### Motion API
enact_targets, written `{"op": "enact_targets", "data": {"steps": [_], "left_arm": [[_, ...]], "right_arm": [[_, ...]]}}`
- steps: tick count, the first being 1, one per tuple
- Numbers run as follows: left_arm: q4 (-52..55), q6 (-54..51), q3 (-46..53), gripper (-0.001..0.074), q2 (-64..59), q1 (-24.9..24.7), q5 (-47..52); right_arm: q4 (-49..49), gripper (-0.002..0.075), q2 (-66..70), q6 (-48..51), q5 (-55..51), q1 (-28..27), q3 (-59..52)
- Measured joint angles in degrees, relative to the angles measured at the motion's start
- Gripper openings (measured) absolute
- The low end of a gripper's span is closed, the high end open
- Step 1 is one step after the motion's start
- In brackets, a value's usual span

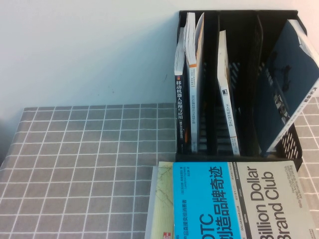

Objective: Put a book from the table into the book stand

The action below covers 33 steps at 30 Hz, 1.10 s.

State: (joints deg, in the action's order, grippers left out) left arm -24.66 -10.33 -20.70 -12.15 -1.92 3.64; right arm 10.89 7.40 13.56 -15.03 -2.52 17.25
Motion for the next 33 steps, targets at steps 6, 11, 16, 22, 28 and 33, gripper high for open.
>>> {"op": "enact_targets", "data": {"steps": [6,11,16,22,28,33], "left_arm": [[-6.81,1.54,-2.04,-0.0003,-12.00,0.00,5.91],[-18.08,-1.00,-4.67,-0.0003,-24.18,0.00,18.43],[-33.28,-15.29,-6.12,-0.0003,-34.65,0.00,28.16],[-55.44,-37.52,-6.29,-0.0003,-37.71,0.00,29.94],[-61.37,-42.77,-6.57,-0.0003,-37.71,0.00,29.82],[-62.10,-42.69,-6.57,-0.0003,-37.71,0.00,29.73]], "right_arm": [[2.86,-0.0003,16.31,0.46,-16.14,0.00,7.54],[8.20,-0.0003,34.21,7.98,-20.36,0.00,8.43],[19.97,-0.0003,49.33,19.48,-17.79,0.00,8.43],[45.47,-0.0003,61.76,43.74,-14.21,0.00,8.56],[54.78,-0.0003,67.46,52.77,-12.64,0.00,9.04],[55.70,-0.0003,67.59,54.43,-10.71,0.00,9.04]]}}
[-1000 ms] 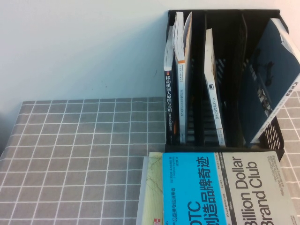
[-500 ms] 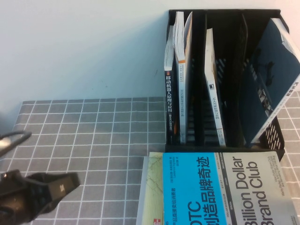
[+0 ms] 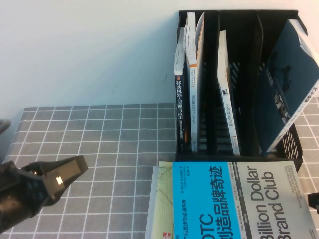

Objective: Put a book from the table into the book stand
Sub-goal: Push book with right arm

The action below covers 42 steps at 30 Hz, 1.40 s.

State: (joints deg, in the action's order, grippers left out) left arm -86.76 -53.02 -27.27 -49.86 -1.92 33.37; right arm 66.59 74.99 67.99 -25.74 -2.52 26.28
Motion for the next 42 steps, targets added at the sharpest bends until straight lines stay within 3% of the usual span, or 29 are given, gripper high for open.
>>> {"op": "enact_targets", "data": {"steps": [5,18,42], "left_arm": [[-3.88,2.26,0.00,-0.0003,-0.25,0.00,-0.72],[-4.79,2.99,0.00,-0.0003,-0.25,0.00,-0.81],[-4.92,2.72,0.00,-0.0003,-0.25,0.00,-0.81]], "right_arm": [[0.00,-0.0003,0.25,0.22,4.89,0.00,0.00],[1.54,-0.0003,5.76,1.53,0.36,0.48,0.00],[-0.26,-0.0002,4.60,-0.24,5.28,3.19,0.00]]}}
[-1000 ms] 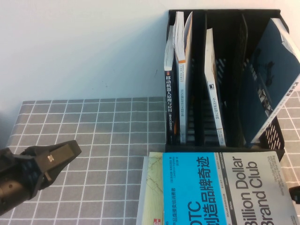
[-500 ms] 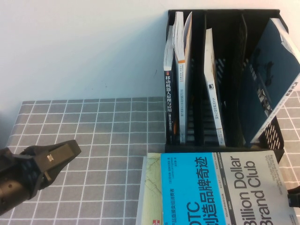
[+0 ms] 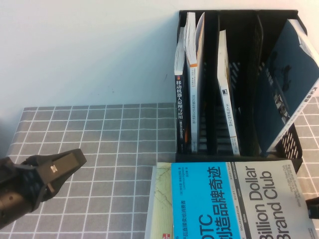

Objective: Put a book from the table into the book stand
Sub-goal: Push book with right arm

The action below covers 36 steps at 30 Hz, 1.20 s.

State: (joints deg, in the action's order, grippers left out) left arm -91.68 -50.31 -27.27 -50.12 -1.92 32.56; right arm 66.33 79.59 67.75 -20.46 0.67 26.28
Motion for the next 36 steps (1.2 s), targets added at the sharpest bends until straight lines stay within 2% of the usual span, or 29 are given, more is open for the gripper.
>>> {"op": "enact_targets", "data": {"steps": [6,13,19,26,33,36], "left_arm": [[0.12,-4.90,0.00,-0.0003,0.00,0.00,1.09],[0.24,-8.42,0.00,-0.0003,0.00,0.00,1.09],[0.24,-8.55,0.00,-0.0003,0.00,0.00,1.38],[0.01,1.76,0.00,-0.0003,0.00,0.00,0.33],[3.60,5.52,-1.76,-0.0001,-0.39,0.00,1.27],[7.41,6.37,-4.76,0.0050,-1.72,0.00,4.38]], "right_arm": [[-0.14,-0.0003,-2.74,-0.18,1.96,0.12,0.00],[-0.72,-0.0002,-2.98,-0.56,-6.48,0.12,0.00],[0.91,-0.0002,-2.98,-0.05,-7.00,0.12,0.00],[4.51,-0.0002,-2.04,1.20,-7.34,0.12,0.00],[11.34,-0.0002,-0.37,6.83,-9.64,0.12,0.00],[13.48,-0.0002,0.10,8.46,-10.02,0.12,0.00]]}}
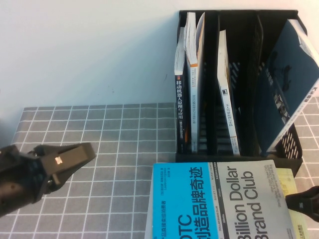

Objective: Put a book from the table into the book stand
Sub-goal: Push book with right arm

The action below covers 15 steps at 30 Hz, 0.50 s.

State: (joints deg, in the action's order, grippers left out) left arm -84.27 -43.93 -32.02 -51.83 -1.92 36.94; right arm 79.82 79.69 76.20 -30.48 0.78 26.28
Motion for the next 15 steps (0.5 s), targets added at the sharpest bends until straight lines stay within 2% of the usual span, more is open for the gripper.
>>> {"op": "enact_targets", "data": {"steps": [3,7,9,11,15], "left_arm": [[2.46,0.22,-3.33,0.0176,-2.31,0.00,5.65],[3.70,1.13,-7.32,0.0404,-6.87,0.00,11.45],[4.81,2.21,-8.78,0.0491,-9.65,0.00,13.79],[6.66,2.99,-9.82,0.0534,-13.11,0.00,16.17],[10.85,3.22,-10.43,0.0559,-20.54,0.00,17.18]], "right_arm": [[0.95,-0.0002,0.53,0.76,-0.14,0.00,0.00],[2.50,-0.0002,1.13,1.00,-0.63,0.00,0.00],[3.34,-0.0002,1.13,1.12,-1.03,0.00,0.00],[4.08,-0.0002,1.13,1.24,-1.31,0.63,0.00],[5.42,-0.0002,1.13,1.35,-1.12,2.93,0.00]]}}
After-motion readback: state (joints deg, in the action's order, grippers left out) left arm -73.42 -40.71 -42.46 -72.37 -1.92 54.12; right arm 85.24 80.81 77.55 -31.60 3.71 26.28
